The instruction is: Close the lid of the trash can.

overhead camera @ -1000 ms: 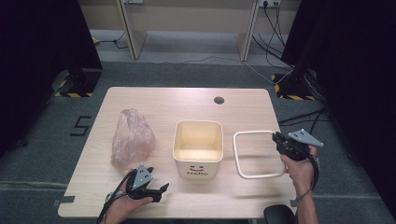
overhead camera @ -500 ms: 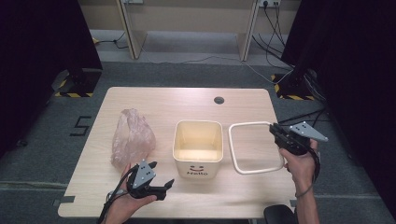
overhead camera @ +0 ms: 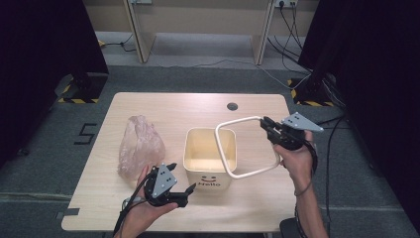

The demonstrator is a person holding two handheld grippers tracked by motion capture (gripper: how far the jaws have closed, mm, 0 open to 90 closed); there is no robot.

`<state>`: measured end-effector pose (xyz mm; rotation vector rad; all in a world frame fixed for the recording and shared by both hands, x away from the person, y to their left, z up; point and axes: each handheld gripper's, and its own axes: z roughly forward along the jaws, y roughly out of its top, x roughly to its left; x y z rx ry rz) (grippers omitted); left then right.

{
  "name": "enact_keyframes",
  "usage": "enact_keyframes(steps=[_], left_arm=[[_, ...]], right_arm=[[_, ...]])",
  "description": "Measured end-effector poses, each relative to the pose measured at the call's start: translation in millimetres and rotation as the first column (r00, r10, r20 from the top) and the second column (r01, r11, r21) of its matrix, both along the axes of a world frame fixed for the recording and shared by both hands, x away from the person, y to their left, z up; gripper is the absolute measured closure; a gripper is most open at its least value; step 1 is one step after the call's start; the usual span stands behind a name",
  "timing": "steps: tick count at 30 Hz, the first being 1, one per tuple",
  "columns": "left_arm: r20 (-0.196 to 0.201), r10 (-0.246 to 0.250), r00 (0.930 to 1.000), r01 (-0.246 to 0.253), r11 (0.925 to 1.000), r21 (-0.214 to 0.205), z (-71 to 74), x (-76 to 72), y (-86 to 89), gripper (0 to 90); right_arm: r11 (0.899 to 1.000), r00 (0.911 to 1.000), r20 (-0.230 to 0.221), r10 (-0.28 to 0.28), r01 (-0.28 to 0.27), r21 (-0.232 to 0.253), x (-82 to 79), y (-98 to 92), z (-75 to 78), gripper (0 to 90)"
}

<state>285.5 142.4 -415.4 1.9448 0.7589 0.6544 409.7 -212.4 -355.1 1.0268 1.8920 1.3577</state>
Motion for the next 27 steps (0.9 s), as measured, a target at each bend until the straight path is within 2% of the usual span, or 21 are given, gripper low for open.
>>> enact_keyframes(steps=[2,4,5,6,7,8,10,12,17,18,21,25,27], left_arm=[[0.011,0.001,0.9999,-0.001,1.0000,-0.009,0.3,-0.8,-0.1,15.4],[0.022,-0.001,0.9997,0.001,0.9996,-0.029,1.5,-2.4,-0.2,15.4],[0.022,-0.001,0.9997,0.001,0.9996,-0.029,1.5,-2.4,-0.2,15.4],[0.037,0.001,0.9993,0.001,0.9993,-0.037,3.3,-3.7,-1.6,15.4],[0.037,0.001,0.9993,0.001,0.9993,-0.037,3.3,-3.7,-1.6,15.4],[0.040,0.000,0.9992,0.002,0.9989,-0.047,4.9,-5.9,-5.0,15.4],[0.057,-0.009,0.9984,0.011,0.9991,-0.042,4.8,-6.8,-8.8,15.4],[0.055,-0.019,0.9983,0.021,0.9991,-0.038,3.6,-6.9,-12.1,15.4],[0.052,-0.022,0.9984,0.024,0.9991,-0.035,0.1,-6.6,-16.3,15.4],[0.064,-0.006,0.9980,0.008,0.9994,-0.033,-1.1,-5.0,-16.8,15.4],[0.064,0.003,0.9979,-0.002,0.9996,-0.027,-1.4,-3.5,-16.2,15.4],[0.066,0.010,0.9978,-0.007,0.9990,-0.045,0.3,-4.2,-15.4,15.4],[0.068,0.009,0.9976,-0.006,0.9988,-0.048,1.6,-5.2,-16.2,15.3]], right_arm=[[1.000,1.0000,-0.002,0.006,-0.006,0.001,1.3,4.1,-0.1,80.5],[0.999,0.9992,-0.020,0.035,-0.035,0.003,7.7,22.2,-2.5,80.5],[0.999,0.9992,-0.020,0.035,-0.035,0.003,7.7,22.2,-2.5,80.5],[0.999,0.9981,-0.034,0.052,-0.052,0.002,12.0,34.2,-4.6,80.5],[0.999,0.9981,-0.034,0.052,-0.052,0.002,12.0,34.2,-4.6,80.5],[0.998,0.9965,-0.052,0.066,-0.066,-0.004,15.8,44.0,-6.4,80.5],[0.997,0.9948,-0.064,0.079,-0.080,-0.010,20.0,53.5,-8.8,80.5],[0.996,0.9929,-0.080,0.089,-0.090,-0.016,22.8,60.8,-10.8,80.5],[0.996,0.9904,-0.107,0.088,-0.090,-0.012,27.0,68.5,-13.7,80.5],[0.996,0.9901,-0.109,0.089,-0.091,-0.017,27.7,72.0,-14.4,80.5],[0.995,0.9887,-0.117,0.093,-0.096,-0.020,28.3,75.5,-14.8,80.5],[0.995,0.9879,-0.132,0.082,-0.088,-0.046,30.2,82.5,-16.1,80.5],[0.994,0.9851,-0.155,0.075,-0.086,-0.066,34.3,85.8,-22.1,80.4]])
